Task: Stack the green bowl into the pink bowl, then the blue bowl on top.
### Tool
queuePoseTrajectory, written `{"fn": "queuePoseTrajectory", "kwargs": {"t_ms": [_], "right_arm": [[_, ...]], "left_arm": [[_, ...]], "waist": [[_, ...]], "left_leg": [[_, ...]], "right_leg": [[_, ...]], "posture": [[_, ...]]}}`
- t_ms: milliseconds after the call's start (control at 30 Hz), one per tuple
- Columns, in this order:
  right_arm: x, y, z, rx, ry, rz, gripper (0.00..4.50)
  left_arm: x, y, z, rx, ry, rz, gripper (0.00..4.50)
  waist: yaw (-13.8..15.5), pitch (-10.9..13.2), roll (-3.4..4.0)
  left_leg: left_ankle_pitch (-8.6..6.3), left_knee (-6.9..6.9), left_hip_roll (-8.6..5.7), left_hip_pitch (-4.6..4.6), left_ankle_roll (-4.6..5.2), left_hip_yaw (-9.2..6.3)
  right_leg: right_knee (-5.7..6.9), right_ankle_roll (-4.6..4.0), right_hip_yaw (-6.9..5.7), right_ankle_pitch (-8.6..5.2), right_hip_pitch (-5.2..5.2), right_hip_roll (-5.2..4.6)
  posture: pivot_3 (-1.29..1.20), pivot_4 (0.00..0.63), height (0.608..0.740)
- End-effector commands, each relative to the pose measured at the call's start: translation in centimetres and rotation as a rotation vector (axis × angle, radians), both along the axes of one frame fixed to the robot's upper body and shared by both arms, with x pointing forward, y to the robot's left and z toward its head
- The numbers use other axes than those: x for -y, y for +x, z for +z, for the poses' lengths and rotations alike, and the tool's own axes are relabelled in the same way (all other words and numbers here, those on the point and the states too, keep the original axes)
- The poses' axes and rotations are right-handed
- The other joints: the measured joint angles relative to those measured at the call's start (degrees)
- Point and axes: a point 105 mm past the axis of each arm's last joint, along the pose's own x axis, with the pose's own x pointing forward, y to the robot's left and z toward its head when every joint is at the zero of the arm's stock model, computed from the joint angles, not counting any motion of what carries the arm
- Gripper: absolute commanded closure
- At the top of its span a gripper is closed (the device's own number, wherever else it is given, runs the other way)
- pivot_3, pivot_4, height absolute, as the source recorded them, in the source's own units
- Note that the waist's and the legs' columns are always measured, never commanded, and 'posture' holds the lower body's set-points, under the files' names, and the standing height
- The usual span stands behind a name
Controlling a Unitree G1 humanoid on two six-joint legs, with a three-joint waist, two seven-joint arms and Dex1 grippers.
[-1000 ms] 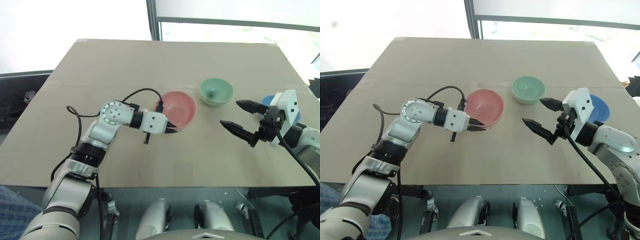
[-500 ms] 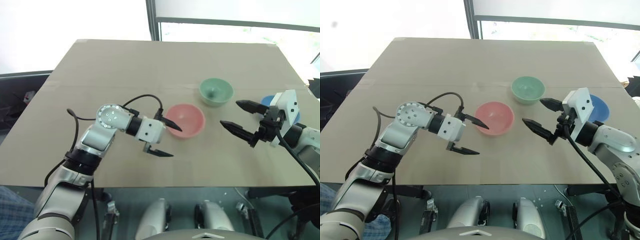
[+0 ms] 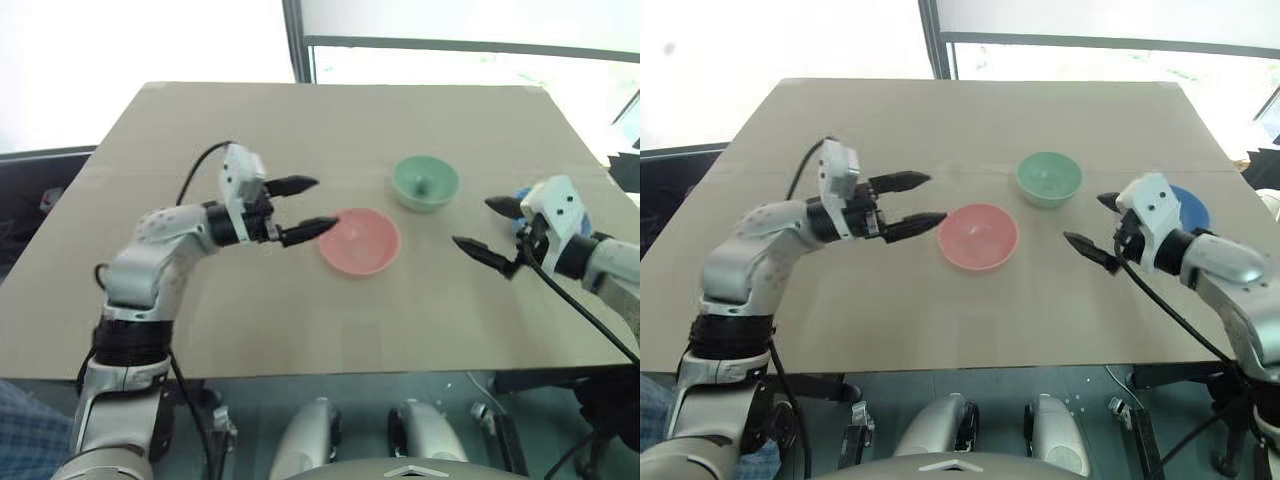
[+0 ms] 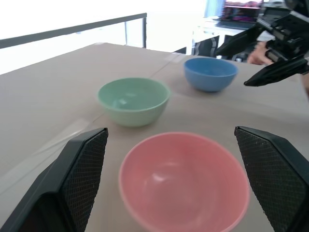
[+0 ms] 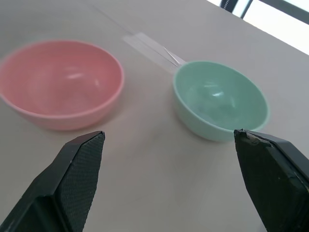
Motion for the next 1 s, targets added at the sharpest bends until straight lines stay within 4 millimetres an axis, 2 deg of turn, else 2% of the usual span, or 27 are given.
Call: {"fn": "queuePoseTrajectory", "kwargs": {"t_ms": [33, 167, 367, 633, 800, 833, 867, 1000], "right_arm": [[-0.1, 2.6, 0.7, 0.078, -0.104, 0.012, 0.00], [-1.4, 5.3, 0.8, 0.122, -0.205, 0.076, 0.00], [-4.1, 8.2, 0.1, 0.129, -0.282, 0.178, 0.00], [-5.0, 11.5, -3.5, 0.037, -0.385, 0.164, 0.00], [-5.8, 12.5, -3.9, 0.027, -0.395, 0.147, 0.00], [-6.0, 12.7, -3.8, 0.032, -0.396, 0.145, 0.52], [-6.2, 12.8, -3.7, 0.038, -0.396, 0.144, 0.77], [-6.6, 13.0, -3.5, 0.049, -0.389, 0.143, 2.32]], "left_arm": [[-1.5, -0.2, 1.8, 0.065, -0.023, 0.122, 0.06], [-2.7, -0.4, 3.1, 0.088, -0.082, 0.208, 0.06], [-3.4, -2.2, 3.7, 0.090, -0.081, 0.198, 0.06], [-4.2, -4.5, 2.9, 0.021, -0.019, 0.149, 0.06], [-3.8, -5.0, 2.4, 0.019, 0.018, 0.113, 0.06], [-3.7, -5.1, 2.3, 0.022, 0.022, 0.107, 0.00], [-3.6, -5.0, 2.3, 0.024, 0.023, 0.104, 0.00], [-3.5, -4.7, 2.4, 0.035, 0.022, 0.104, 0.00]], "waist": [[0.03, 0.02, -0.02], [0.00, 0.06, -0.04], [-0.36, 0.07, -0.05], [-0.71, 0.13, 0.01], [-0.89, 0.17, 0.07], [-0.94, 0.17, 0.08], [-0.96, 0.18, 0.08], [-0.92, 0.19, 0.10]], "left_leg": [[0.01, 0.00, 0.00, 0.00, -0.02, 0.00], [0.04, -0.01, 0.00, -0.01, -0.07, 0.00], [0.05, -0.15, -0.02, -0.06, -0.12, 0.00], [0.08, -0.30, -0.05, -0.05, -0.19, -0.03], [0.14, -0.36, -0.06, -0.04, -0.29, -0.04], [0.15, -0.37, -0.05, -0.02, -0.31, -0.05], [0.17, -0.40, -0.05, -0.02, -0.35, -0.06], [0.18, -0.41, -0.06, -0.01, -0.36, -0.07]], "right_leg": [[0.00, 0.00, 0.00, 0.00, -0.01, 0.00], [-0.01, -0.01, 0.00, 0.00, -0.02, -0.03], [-0.20, -0.02, 0.01, 0.01, -0.06, -0.05], [-0.29, -0.04, 0.00, 0.02, -0.09, -0.09], [-0.28, -0.05, 0.00, 0.02, -0.12, -0.09], [-0.27, -0.06, -0.01, 0.02, -0.12, -0.08], [-0.27, -0.06, -0.01, 0.02, -0.13, -0.07], [-0.26, -0.07, -0.01, 0.02, -0.13, -0.07]], "posture": [[0.00, 0.150, 0.740], [0.00, 0.150, 0.740], [0.00, 0.150, 0.740], [0.00, 0.150, 0.740], [0.00, 0.150, 0.740], [0.00, 0.150, 0.740], [0.00, 0.150, 0.740], [0.00, 0.150, 0.740]]}}
